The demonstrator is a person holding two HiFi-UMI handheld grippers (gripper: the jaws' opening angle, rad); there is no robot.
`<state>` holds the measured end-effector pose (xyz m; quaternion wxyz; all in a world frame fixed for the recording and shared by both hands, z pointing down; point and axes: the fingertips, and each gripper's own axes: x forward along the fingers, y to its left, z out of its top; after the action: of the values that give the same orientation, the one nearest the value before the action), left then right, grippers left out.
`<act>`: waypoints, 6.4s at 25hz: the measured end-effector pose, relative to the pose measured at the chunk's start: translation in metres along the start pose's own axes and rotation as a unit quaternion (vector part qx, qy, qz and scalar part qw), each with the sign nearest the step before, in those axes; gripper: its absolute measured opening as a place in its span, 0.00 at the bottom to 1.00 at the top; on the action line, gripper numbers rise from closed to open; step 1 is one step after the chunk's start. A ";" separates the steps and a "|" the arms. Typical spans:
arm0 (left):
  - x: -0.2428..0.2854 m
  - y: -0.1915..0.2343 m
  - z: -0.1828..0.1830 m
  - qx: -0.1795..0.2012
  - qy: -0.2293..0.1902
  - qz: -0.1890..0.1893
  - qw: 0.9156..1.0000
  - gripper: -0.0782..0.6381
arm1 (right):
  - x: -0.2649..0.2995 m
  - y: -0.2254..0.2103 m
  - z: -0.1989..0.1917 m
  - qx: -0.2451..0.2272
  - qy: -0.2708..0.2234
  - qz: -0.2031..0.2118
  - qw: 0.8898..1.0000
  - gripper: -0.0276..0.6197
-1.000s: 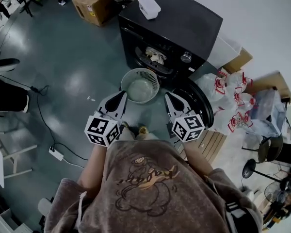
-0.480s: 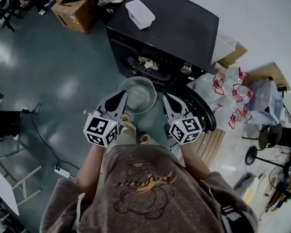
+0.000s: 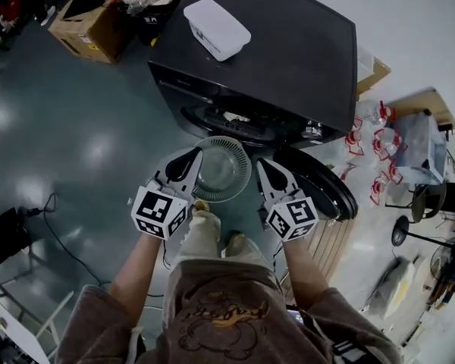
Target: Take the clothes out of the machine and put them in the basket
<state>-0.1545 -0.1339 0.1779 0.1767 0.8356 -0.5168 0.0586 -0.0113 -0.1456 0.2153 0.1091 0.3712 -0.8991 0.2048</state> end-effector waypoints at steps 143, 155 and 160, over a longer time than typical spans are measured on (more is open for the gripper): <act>0.305 0.068 -0.382 0.141 0.110 0.008 0.984 0.72 | 0.078 -0.164 -0.337 -0.012 -0.108 0.038 0.993 0.04; 0.389 0.130 -0.408 0.135 0.190 0.057 0.971 0.74 | 0.074 -0.164 -0.341 0.003 -0.110 0.028 0.994 0.04; 0.391 0.131 -0.409 0.104 0.185 0.054 0.976 0.74 | 0.072 -0.165 -0.336 0.005 -0.115 0.026 0.993 0.04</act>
<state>-0.0562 -0.3709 0.6988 0.1782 0.7950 -0.5106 0.2748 0.0708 -0.1453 0.5875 -0.0027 0.3690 -0.9141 0.1679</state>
